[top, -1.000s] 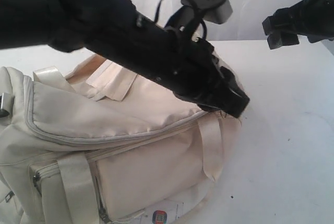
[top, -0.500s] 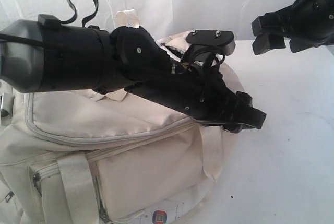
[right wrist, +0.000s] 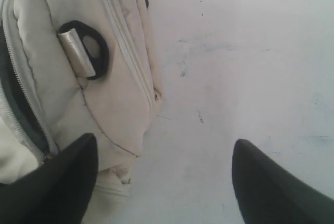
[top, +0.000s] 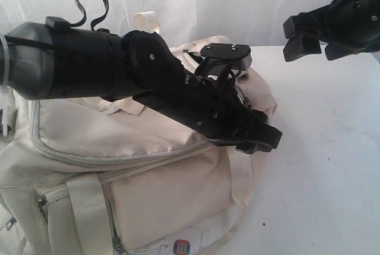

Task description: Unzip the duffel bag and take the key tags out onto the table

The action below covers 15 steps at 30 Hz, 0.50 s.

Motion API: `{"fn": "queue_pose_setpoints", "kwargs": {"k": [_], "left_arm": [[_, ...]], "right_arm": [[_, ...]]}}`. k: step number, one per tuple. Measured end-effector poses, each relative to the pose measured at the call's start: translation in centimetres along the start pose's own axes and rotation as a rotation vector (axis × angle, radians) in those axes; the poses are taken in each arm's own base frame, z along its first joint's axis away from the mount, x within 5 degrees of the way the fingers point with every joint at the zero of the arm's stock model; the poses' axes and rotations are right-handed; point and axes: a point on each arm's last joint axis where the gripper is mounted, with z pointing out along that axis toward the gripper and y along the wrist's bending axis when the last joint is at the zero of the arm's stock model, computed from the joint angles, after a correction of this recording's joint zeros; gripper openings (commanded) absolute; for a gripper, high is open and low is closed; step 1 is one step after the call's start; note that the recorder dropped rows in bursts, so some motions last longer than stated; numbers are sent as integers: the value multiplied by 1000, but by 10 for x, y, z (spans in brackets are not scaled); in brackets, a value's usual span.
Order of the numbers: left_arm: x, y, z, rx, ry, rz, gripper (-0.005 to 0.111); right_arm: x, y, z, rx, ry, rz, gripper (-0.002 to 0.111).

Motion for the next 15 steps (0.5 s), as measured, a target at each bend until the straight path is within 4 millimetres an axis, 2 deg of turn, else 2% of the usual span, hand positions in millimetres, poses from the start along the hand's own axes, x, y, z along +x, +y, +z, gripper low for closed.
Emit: {"fn": "queue_pose_setpoints", "kwargs": {"k": [8, 15], "left_arm": [[-4, 14, -3, -34, -11, -5, 65], [-10, 18, -4, -71, -78, 11, 65]], "right_arm": [[0, 0, 0, 0, 2, -1, 67], [0, 0, 0, 0, -1, -1, 67]]}}
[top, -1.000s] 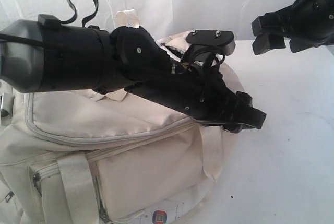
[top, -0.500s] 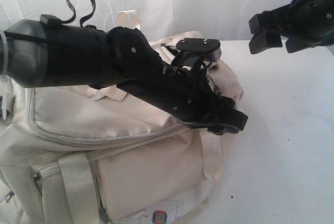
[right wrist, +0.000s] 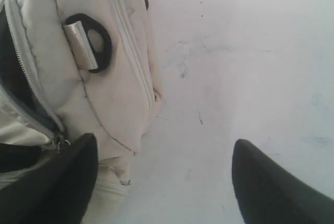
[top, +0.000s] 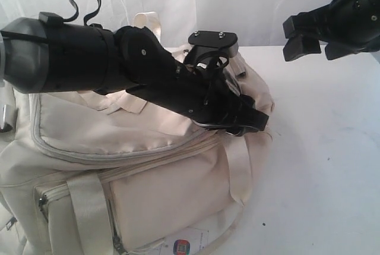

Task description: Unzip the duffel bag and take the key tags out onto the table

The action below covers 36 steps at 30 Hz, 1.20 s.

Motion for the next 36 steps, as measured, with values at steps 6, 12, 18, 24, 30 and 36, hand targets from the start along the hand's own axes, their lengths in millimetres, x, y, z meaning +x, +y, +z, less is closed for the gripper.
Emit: {"fn": "queue_pose_setpoints", "kwargs": {"k": [6, 12, 18, 24, 30, 36], "left_arm": [[0, 0, 1, 7, -8, -31, 65], [4, 1, 9, 15, 10, -73, 65], [5, 2, 12, 23, 15, -104, 64], [6, 1, 12, 25, 16, -107, 64], [7, 1, 15, 33, 22, -134, 64], [6, 1, 15, 36, 15, -152, 64]], "right_arm": [[0, 0, 0, 0, -4, 0, 67], [-1, 0, 0, 0, -6, -1, 67], [-1, 0, 0, 0, -6, -1, 67], [-1, 0, 0, 0, -6, -1, 67], [-1, 0, 0, 0, -6, -1, 67], [-1, 0, 0, -3, -6, 2, 67]]}}
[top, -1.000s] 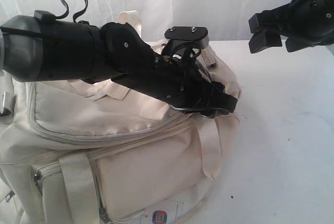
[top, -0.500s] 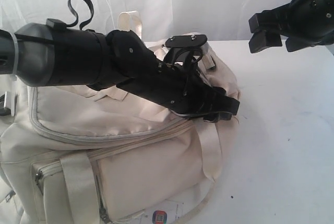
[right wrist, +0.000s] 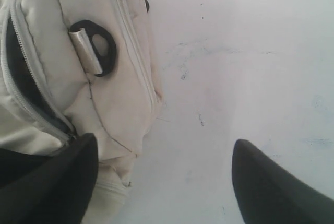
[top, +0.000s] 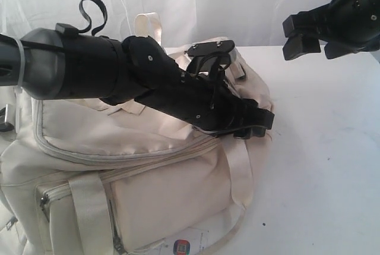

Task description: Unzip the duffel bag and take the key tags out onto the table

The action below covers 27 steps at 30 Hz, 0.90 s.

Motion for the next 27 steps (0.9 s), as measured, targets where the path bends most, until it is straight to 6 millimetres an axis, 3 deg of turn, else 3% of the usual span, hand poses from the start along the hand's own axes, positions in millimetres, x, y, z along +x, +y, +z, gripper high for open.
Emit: {"fn": "queue_pose_setpoints", "kwargs": {"k": [11, 21, 27], "left_arm": [[-10, -7, -3, 25, -21, 20, 64], [2, 2, 18, 14, 46, 3, 64], [1, 3, 18, 6, 26, -5, 45]], "right_arm": [[0, 0, 0, -2, -2, 2, 67], [0, 0, 0, -2, -2, 2, 67], [0, 0, 0, -2, -2, 2, 67]]}}
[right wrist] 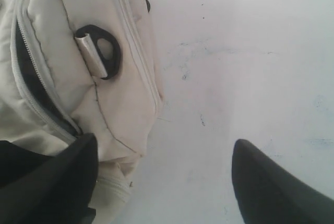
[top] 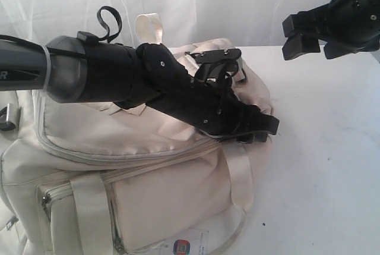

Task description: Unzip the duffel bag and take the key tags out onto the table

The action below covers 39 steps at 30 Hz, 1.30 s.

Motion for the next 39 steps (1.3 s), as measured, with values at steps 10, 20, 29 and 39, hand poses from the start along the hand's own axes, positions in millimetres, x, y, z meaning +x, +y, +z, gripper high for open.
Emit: {"fn": "queue_pose_setpoints", "kwargs": {"k": [10, 20, 29, 39], "left_arm": [[-4, 3, 1, -21, -45, -6, 0], [-1, -2, -5, 4, 9, 26, 0], [-9, -18, -37, 33, 3, 113, 0], [-5, -21, -42, 47, 59, 142, 0]], "right_arm": [[0, 0, 0, 0, 0, 0, 67], [6, 12, -1, -134, 61, -48, 67], [8, 17, 6, -202, 17, -74, 67], [11, 20, 42, -317, 50, 4, 67]]}}
